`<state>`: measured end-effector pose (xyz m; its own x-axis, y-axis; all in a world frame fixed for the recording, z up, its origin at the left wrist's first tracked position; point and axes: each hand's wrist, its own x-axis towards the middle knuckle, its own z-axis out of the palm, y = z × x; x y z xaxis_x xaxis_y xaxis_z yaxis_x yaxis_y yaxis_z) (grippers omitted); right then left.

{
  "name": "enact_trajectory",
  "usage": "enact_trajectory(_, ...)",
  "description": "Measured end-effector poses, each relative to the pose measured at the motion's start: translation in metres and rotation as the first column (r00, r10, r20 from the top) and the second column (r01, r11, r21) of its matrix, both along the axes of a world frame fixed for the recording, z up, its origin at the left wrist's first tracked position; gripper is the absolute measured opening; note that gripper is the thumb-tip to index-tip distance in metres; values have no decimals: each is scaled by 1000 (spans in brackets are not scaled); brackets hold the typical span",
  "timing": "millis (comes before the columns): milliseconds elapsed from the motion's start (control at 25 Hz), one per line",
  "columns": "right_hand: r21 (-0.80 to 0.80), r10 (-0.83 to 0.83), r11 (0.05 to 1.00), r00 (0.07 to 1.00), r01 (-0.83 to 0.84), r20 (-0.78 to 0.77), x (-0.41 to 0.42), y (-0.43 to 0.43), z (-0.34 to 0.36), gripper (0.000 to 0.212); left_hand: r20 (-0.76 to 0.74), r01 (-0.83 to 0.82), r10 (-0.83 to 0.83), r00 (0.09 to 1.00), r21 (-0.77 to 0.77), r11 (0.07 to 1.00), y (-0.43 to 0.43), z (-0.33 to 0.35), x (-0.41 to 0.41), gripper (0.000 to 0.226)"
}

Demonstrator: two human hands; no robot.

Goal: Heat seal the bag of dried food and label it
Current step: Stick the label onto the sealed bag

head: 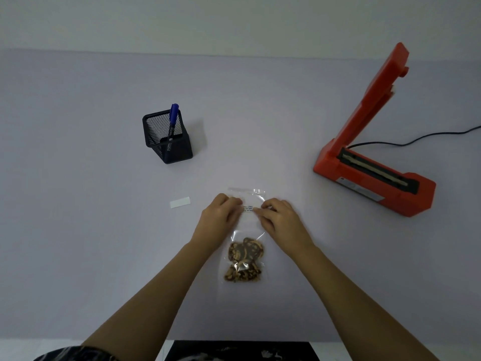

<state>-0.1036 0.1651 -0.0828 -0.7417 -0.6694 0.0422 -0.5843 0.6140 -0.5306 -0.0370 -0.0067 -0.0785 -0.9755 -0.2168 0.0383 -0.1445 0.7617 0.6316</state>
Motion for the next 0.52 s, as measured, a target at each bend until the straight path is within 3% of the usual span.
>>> enact_trajectory(160, 16, -4, 1000, 1000, 4, 2, 1, 1, 0, 22, -46, 215, -226, 973, -166, 962, 2, -13, 11, 41)
enact_trajectory(400, 5, -8, 1000, 999, 8, 31, 0, 0, 0, 31, -51, 177, -192, 980, -214, 961, 6, -21, 11, 42)
enact_trajectory(520, -10, -28, 1000, 999, 28, 29, 2, 0, -2, 23, -37, 109, -121, 992, -232, 967, 7, -20, 12, 47)
